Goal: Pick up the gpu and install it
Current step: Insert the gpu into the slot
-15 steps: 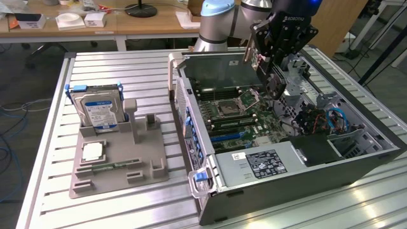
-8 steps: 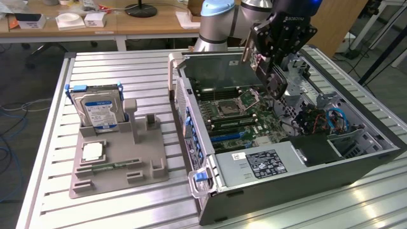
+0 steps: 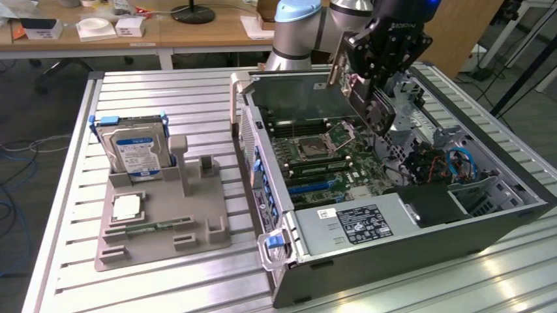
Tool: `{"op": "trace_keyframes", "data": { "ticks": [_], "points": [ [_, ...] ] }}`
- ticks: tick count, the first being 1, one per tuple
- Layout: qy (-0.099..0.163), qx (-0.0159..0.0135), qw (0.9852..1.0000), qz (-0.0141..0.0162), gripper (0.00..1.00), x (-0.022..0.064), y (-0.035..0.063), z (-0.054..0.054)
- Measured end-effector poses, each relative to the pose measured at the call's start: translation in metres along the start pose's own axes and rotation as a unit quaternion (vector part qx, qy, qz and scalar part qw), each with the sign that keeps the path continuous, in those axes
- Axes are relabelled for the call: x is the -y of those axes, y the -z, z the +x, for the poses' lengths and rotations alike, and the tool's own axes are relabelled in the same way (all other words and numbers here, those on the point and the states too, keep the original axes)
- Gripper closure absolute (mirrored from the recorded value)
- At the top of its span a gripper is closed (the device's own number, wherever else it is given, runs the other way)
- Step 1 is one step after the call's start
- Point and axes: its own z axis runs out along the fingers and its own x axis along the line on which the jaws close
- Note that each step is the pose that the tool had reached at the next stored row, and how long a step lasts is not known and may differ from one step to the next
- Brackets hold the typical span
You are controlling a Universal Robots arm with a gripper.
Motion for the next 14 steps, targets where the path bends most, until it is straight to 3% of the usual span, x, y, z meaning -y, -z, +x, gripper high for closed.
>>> {"op": "trace_keyframes", "data": {
  "ticks": [14],
  "points": [
    [0.05, -0.0006, 0.9988, -0.0007, 0.74, 0.0, 0.0, 0.0]
  ]
}}
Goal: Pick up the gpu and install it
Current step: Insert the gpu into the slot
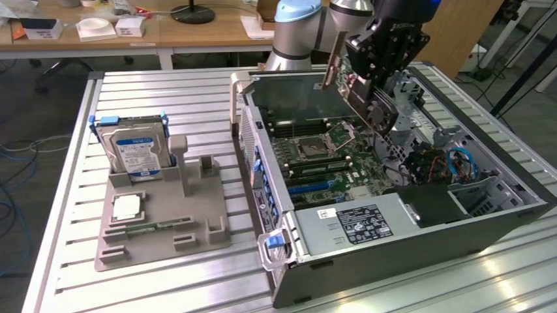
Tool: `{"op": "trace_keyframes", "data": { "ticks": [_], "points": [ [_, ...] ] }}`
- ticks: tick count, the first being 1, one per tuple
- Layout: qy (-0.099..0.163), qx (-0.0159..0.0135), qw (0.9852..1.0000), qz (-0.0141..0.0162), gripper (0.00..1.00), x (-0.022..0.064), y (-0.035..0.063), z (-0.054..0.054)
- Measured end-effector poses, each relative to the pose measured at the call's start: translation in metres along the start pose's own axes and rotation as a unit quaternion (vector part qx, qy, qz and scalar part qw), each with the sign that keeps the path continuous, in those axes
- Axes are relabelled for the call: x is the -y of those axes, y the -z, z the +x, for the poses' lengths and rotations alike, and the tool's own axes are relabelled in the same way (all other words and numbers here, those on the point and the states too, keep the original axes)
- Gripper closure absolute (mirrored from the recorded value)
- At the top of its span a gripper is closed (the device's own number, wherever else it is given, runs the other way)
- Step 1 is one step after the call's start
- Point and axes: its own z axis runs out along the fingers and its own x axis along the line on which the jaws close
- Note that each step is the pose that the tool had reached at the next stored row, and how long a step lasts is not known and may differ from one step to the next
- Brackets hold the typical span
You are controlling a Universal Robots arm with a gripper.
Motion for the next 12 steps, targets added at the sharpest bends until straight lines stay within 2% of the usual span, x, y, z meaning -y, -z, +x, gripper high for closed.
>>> {"op": "trace_keyframes", "data": {
  "ticks": [12],
  "points": [
    [0.042, -0.0005, 0.9991, -0.0007, 0.74, 0.0, 0.0, 0.0]
  ]
}}
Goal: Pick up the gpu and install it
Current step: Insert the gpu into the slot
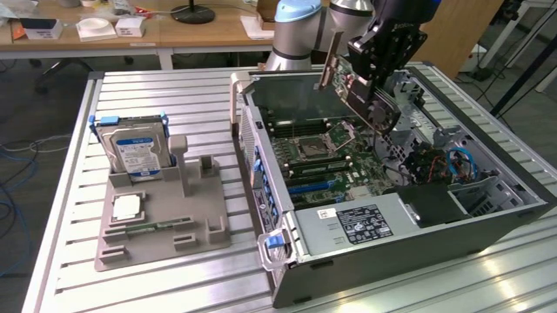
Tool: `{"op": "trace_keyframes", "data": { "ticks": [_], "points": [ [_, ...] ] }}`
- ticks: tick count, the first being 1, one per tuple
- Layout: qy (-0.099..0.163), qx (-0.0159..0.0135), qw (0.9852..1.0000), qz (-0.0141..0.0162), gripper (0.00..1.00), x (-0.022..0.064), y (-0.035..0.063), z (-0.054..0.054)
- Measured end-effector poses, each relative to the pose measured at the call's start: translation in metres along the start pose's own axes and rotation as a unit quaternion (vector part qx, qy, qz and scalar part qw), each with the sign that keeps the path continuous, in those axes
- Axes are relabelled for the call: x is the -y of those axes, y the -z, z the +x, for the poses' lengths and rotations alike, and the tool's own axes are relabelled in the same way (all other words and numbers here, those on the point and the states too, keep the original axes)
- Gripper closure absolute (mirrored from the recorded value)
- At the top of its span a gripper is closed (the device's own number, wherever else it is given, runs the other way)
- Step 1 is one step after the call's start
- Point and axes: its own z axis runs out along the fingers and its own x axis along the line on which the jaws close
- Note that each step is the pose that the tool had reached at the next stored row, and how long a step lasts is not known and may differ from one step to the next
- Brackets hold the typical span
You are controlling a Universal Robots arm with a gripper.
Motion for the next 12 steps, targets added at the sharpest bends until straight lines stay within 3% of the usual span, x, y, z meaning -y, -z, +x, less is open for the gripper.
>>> {"op": "trace_keyframes", "data": {
  "ticks": [12],
  "points": [
    [0.044, -0.0005, 0.999, -0.0006, 0.74, 0.0, 0.0, 0.0]
  ]
}}
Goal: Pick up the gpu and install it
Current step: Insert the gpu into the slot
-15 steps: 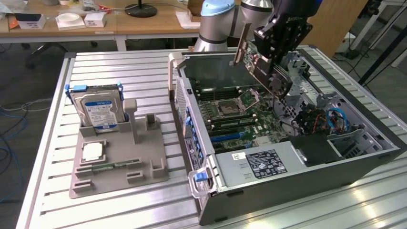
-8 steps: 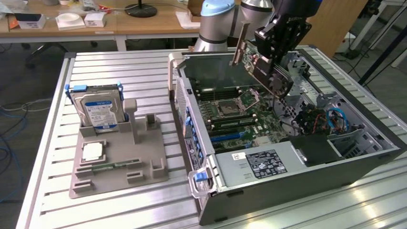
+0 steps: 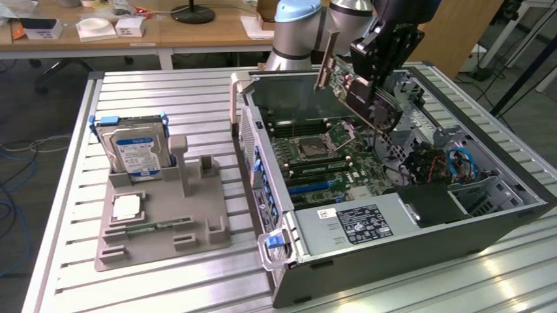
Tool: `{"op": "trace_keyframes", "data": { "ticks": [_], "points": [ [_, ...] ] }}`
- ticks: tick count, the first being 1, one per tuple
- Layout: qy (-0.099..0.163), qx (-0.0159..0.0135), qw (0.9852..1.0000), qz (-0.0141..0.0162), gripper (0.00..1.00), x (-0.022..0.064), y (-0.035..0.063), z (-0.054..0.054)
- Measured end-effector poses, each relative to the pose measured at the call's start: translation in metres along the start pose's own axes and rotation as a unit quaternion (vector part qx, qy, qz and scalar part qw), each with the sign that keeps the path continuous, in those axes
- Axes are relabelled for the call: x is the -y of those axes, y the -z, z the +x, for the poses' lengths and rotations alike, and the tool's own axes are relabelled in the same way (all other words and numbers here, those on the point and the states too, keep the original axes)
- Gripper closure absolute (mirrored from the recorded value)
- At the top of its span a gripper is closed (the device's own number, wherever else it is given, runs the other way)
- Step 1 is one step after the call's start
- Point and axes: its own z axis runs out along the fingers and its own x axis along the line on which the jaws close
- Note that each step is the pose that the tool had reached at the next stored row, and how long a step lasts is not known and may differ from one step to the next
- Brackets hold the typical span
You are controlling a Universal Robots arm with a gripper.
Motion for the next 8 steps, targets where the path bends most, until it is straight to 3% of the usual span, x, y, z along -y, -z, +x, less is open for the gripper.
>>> {"op": "trace_keyframes", "data": {
  "ticks": [8],
  "points": [
    [0.034, -0.0004, 0.9994, -0.0005, 0.74, 0.0, 0.0, 0.0]
  ]
}}
